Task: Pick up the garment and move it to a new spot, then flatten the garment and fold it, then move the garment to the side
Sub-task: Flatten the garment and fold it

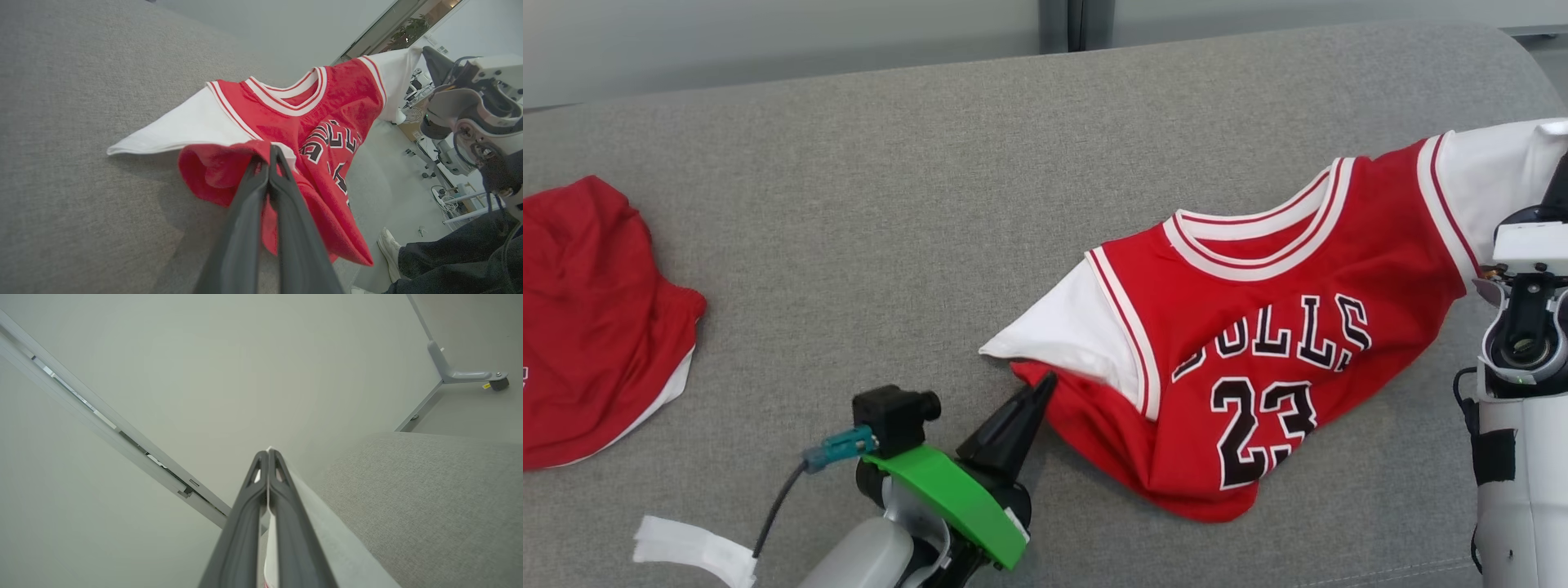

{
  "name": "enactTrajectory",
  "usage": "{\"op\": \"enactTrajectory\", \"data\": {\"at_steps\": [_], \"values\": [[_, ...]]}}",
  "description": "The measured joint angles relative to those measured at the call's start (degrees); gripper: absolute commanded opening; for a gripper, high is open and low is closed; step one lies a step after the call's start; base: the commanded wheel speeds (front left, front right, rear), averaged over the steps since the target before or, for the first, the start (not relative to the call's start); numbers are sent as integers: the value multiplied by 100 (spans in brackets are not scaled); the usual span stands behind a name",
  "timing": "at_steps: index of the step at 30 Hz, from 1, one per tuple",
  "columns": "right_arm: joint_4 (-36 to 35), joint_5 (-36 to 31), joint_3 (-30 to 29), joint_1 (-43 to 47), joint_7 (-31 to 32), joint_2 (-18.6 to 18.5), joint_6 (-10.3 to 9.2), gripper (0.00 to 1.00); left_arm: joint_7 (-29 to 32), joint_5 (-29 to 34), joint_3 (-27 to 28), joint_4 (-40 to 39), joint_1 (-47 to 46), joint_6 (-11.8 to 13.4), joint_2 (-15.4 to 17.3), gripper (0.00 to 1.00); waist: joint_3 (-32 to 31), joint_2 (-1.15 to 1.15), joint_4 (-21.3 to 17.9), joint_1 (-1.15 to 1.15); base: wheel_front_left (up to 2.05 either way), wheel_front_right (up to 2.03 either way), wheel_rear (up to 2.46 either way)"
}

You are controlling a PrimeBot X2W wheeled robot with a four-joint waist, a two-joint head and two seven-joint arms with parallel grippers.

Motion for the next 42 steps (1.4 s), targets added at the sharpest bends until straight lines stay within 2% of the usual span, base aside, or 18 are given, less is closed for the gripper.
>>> {"op": "enactTrajectory", "data": {"at_steps": [2, 6, 10, 16, 17, 19, 22, 26, 28, 30, 35, 37, 42], "values": [[-188, 278, -14, -1, 0, -2, 40, 0, -79, -361, 176, -539, 0, 0, 40, 0, -41, 0, 16, 0, 0, 0, 0], [-582, 907, -105, -1, 0, 0, 86, 0, -147, -853, 166, -1846, -3, -5, 277, 0, -144, 0, 69, 0, 0, 0, 0], [-1070, 1681, -281, 6, 0, 1, 86, 0, -146, -1138, 252, -2926, 24, -7, 738, 0, -280, 0, 129, 0, 0, 0, 0], [-2052, 2764, -603, 197, 2, 3, 68, 0, -183, -1345, 987, -3927, 567, 26, 1332, 0, -469, 0, 230, 0, 0, 0, 0], [-2434, 3060, -682, 253, 27, 7, -15, 0, -136, -1434, 1236, -4214, 758, 243, 1526, 0, -507, 0, 266, 0, 0, 0, 0], [-2795, 3439, -717, 253, 91, -2, -66, 0, -46, -1559, 1446, -4453, 942, 448, 1679, 0, -507, 0, 289, 0, 0, 0, 0], [-3107, 3832, -521, 269, 294, -3, -135, 0, 169, -2091, 1660, -4614, 1234, 744, 1745, 0, -447, 0, 287, 0, 0, 0, 0], [-2976, 3894, 9, 493, 491, -3, -225, 0, 627, -3070, 1848, -4348, 1443, 1158, 1759, 0, -277, 0, 264, 0, 0, 0, 0], [-2643, 3864, 369, 592, 511, -5, -225, 0, 970, -3643, 1946, -3923, 1423, 1400, 1760, 0, -156, 0, 254, 0, 0, 0, 0], [-2218, 3836, 743, 587, 498, 0, -223, 0, 1356, -3963, 1983, -3342, 1334, 1501, 1836, 0, -24, 0, 242, 0, 0, 0, 0], [-985, 3542, 1247, 333, 163, -11, -222, 0, 2061, -3802, 2058, -2035, 504, 1537, 2423, 0, 335, 0, 191, 0, 0, 0, 0], [-705, 3531, 1367, 46, -8, -10, -222, 0, 2241, -3510, 2053, -1669, 193, 1517, 2602, 0, 484, 0, 160, 0, 0, 0, 0], [-289, 3674, 1339, -581, -253, -32, -222, 0, 2352, -3118, 2239, -556, -392, 1464, 2635, 0, 872, 0, 77, 0, 0, 0, 0]]}}
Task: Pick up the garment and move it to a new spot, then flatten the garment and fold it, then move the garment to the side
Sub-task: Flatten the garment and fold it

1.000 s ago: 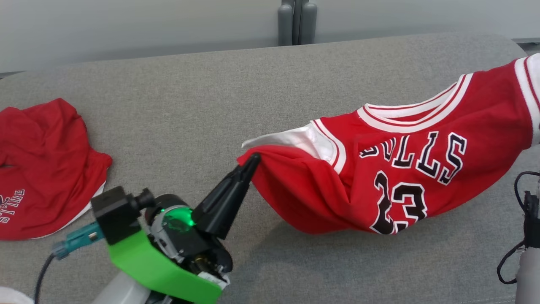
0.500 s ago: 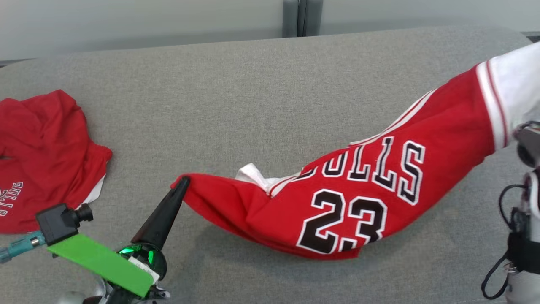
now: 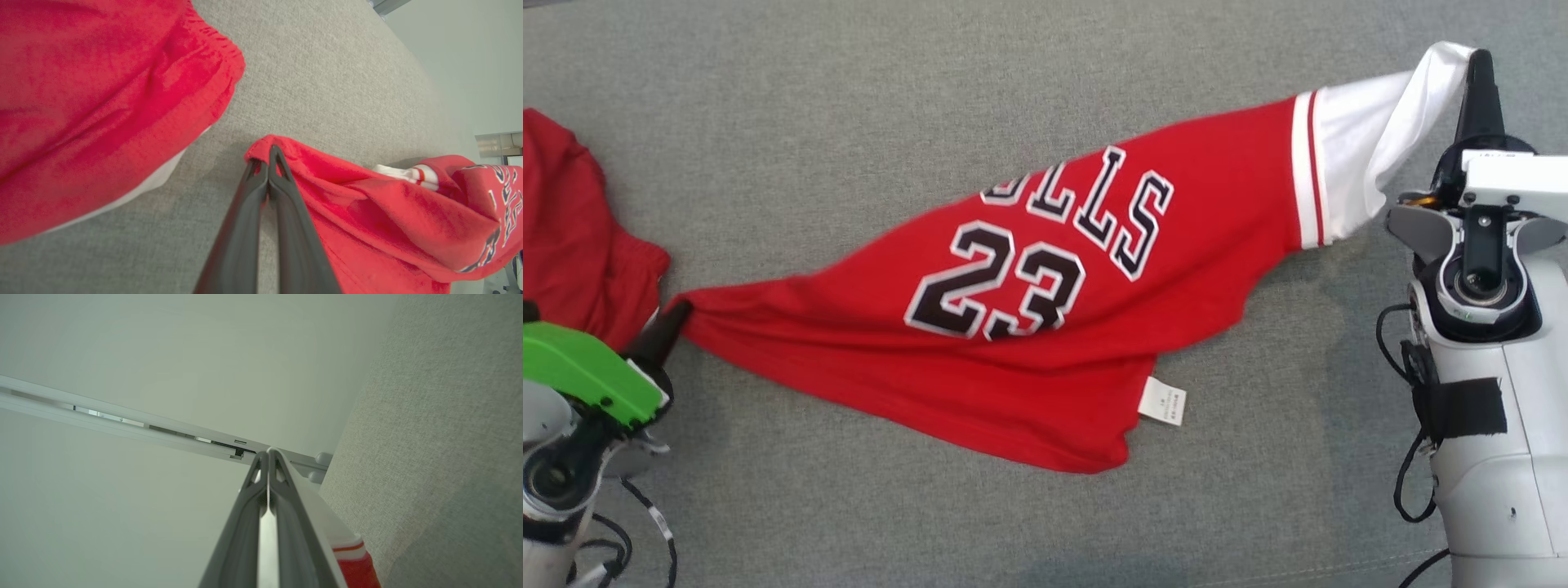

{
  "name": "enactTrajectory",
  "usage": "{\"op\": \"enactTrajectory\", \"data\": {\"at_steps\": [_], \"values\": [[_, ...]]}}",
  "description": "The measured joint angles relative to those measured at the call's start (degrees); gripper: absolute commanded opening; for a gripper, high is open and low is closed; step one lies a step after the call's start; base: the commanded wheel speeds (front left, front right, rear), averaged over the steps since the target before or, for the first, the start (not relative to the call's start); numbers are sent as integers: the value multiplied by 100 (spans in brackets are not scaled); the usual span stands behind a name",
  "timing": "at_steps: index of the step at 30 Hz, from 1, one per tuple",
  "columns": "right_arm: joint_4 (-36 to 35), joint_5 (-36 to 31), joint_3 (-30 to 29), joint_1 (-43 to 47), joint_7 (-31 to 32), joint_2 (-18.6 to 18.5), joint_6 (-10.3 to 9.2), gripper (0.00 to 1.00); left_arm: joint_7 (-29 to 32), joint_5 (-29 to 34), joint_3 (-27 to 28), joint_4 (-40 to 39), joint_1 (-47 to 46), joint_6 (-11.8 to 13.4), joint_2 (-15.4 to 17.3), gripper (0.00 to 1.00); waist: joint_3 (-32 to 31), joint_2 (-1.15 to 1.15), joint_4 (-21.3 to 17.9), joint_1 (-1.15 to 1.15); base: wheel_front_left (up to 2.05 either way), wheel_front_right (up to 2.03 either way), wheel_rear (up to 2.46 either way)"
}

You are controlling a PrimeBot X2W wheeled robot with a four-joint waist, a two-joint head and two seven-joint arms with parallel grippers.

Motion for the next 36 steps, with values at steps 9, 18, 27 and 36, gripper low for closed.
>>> {"op": "enactTrajectory", "data": {"at_steps": [9, 18, 27, 36], "values": [[3, -14, -20, -514, -7, -44, 0, 0, -747, 967, -122, 593, -1689, -1, -988, 100, 689, 0, -18, 0, 0, 0, 0], [-66, -789, 135, -354, -5, -57, 3, 0, -1298, 1689, -739, 940, -1768, -1, -1384, 100, 735, 0, 247, 0, 0, 0, 0], [-108, -1162, 23, 236, -4, -55, 66, 0, -1892, 2572, -946, 1478, -959, 0, -1087, 100, 139, 0, 508, -1, 0, 0, 0], [-320, -1256, -444, 700, -4, -38, 51, 0, -2205, 3189, -2087, 89, -538, -69, -1719, 100, -474, 0, 782, -1, 0, 0, 0]]}}
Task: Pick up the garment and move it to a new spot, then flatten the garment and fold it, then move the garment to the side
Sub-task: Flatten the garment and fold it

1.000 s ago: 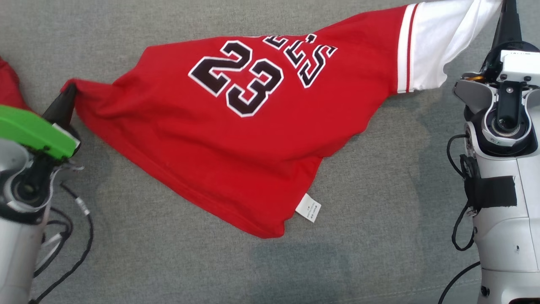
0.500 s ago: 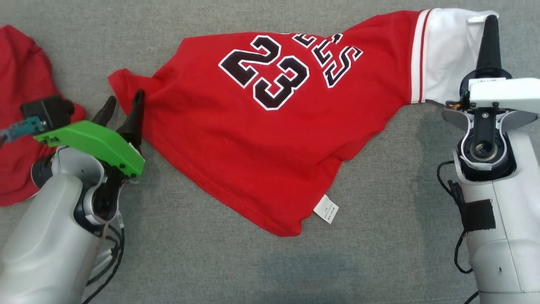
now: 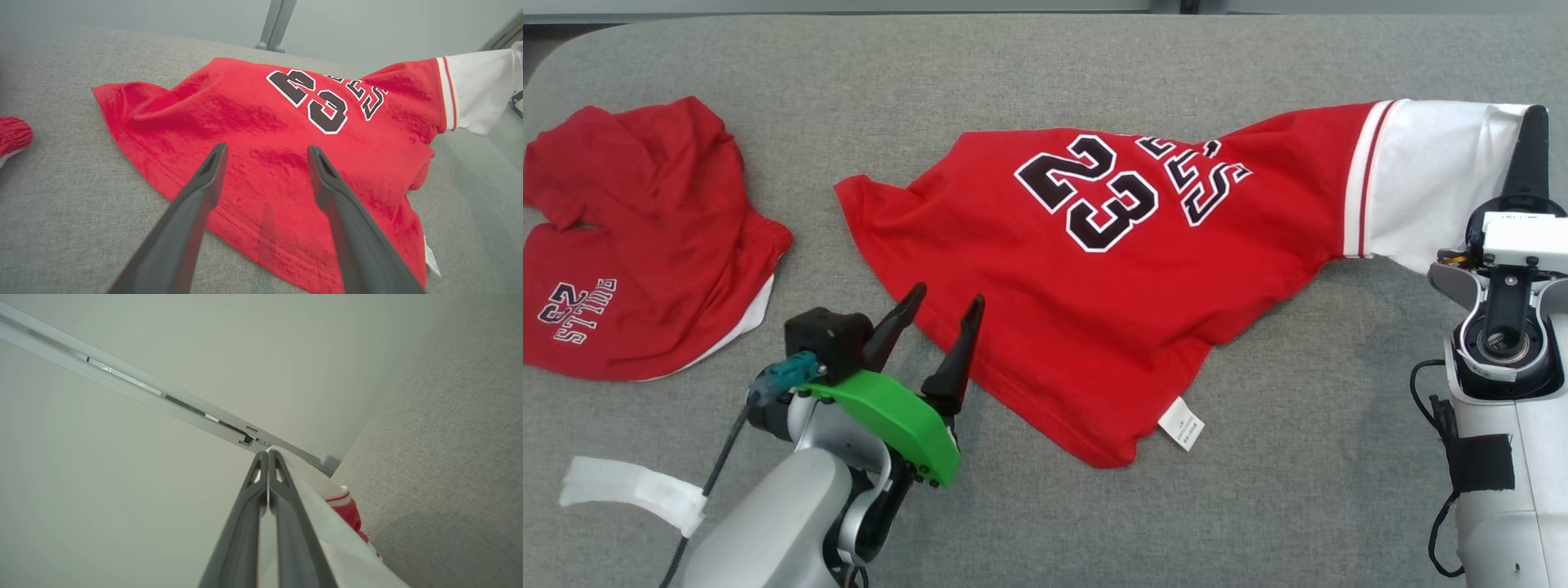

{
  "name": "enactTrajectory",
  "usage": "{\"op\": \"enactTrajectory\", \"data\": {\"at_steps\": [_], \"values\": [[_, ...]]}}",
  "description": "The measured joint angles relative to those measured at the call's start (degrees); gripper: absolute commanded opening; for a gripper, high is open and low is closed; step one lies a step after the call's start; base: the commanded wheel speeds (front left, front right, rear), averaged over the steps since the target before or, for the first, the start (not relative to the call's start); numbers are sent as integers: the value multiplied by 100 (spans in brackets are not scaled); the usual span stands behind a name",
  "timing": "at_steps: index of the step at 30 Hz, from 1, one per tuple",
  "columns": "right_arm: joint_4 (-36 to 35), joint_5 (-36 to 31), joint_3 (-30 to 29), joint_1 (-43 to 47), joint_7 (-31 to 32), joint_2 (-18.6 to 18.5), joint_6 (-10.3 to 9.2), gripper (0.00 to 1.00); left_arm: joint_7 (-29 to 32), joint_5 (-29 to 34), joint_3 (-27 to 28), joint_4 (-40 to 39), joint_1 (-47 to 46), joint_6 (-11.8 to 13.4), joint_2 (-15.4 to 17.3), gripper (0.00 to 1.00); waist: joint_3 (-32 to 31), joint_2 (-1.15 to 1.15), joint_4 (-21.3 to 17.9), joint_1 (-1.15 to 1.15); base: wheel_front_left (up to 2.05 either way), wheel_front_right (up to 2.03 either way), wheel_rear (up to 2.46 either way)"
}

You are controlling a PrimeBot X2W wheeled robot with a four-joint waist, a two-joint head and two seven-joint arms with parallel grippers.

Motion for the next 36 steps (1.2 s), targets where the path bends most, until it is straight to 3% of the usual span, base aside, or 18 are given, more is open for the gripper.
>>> {"op": "enactTrajectory", "data": {"at_steps": [11, 20, 26, 36], "values": [[-21, -504, 2, -226, 0, 25, -11, 0, 204, 802, -1282, -568, 264, -43, -136, 100, -130, 0, 36, 0, 0, 0, 0], [436, -1525, -152, -1128, 0, 21, -11, 0, 448, 1128, -1723, -556, 89, -97, -447, 100, 293, 0, -114, 0, 0, 0, 0], [703, -1846, -513, -1535, 0, -10, -11, 0, 573, 1343, -2000, -327, -154, -185, -691, 100, 618, 0, -123, 0, 0, 0, 0], [1163, -2307, -890, -1941, 0, -12, -11, 0, 458, 1494, -2013, 186, -304, -185, -892, 100, 878, 0, 108, 0, 0, 0, 0]]}}
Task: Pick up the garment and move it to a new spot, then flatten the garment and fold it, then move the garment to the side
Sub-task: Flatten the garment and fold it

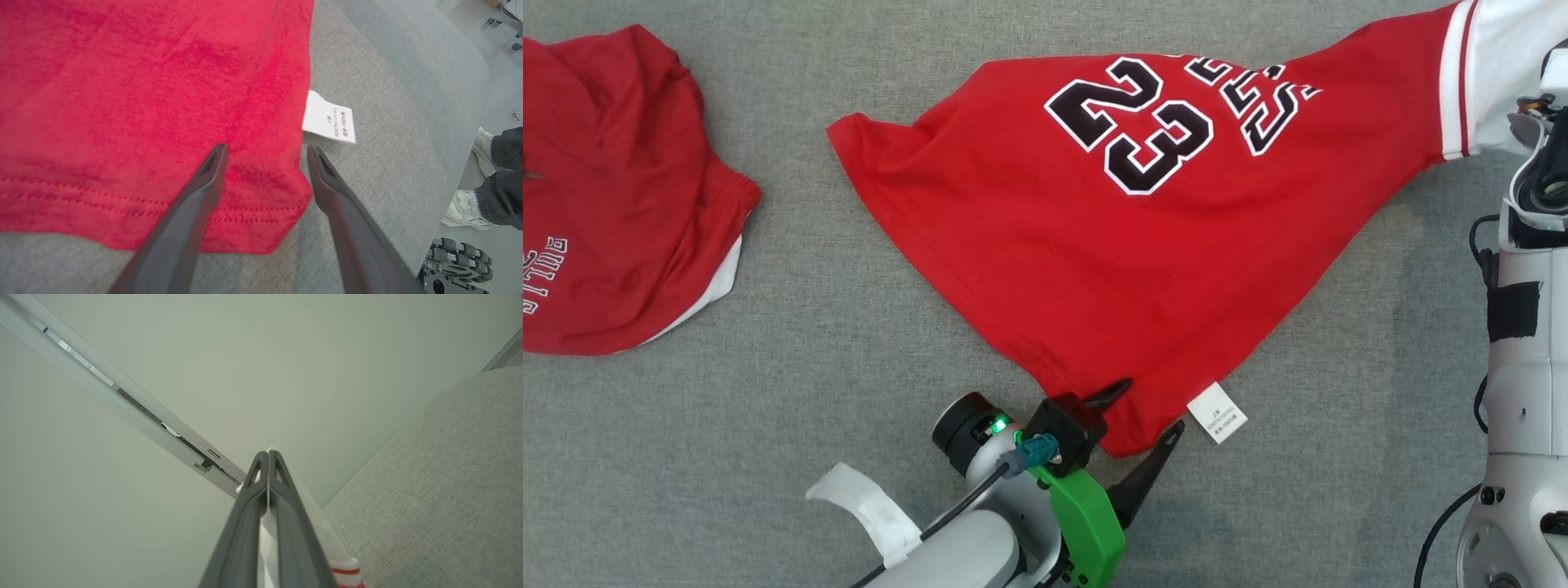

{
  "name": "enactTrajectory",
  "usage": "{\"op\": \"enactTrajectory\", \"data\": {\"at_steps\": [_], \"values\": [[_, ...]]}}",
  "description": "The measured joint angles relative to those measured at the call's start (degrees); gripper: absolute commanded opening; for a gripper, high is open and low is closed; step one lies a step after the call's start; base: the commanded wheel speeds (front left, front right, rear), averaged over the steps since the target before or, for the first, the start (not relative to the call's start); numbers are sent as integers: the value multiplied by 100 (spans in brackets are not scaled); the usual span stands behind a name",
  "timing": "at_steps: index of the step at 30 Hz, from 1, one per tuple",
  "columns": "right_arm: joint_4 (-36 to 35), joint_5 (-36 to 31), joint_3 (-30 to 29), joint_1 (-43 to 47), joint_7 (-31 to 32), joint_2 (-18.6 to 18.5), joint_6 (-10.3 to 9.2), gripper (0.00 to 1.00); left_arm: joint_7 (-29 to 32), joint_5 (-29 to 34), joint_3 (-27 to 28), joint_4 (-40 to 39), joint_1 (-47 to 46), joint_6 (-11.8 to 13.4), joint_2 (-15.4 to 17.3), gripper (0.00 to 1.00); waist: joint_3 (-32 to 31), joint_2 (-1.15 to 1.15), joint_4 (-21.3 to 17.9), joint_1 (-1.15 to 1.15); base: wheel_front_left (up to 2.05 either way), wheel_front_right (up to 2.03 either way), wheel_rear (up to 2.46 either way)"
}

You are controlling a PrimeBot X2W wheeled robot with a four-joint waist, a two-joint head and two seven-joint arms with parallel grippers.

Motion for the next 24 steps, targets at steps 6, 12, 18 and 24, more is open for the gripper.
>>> {"op": "enactTrajectory", "data": {"at_steps": [6, 12, 18, 24], "values": [[233, -321, -304, -141, 0, -5, 0, 0, -166, 147, -49, 59, -68, -9, -54, 100, 7, 0, 63, 0, 0, 0, 0], [410, -492, -516, -188, 0, -13, 0, 0, -301, 439, -350, 138, -154, -149, -71, 100, -38, 0, 145, 0, 0, 0, 0], [558, -500, -537, -298, 0, -9, 0, 0, -393, 692, -583, 243, -175, -157, -67, 100, -64, 0, 192, 0, 0, 0, 0], [649, -500, -516, -322, 0, -10, 0, 0, -494, 703, -560, 459, -176, -151, -115, 90, -53, 0, 185, 0, 0, 0, 0]]}}
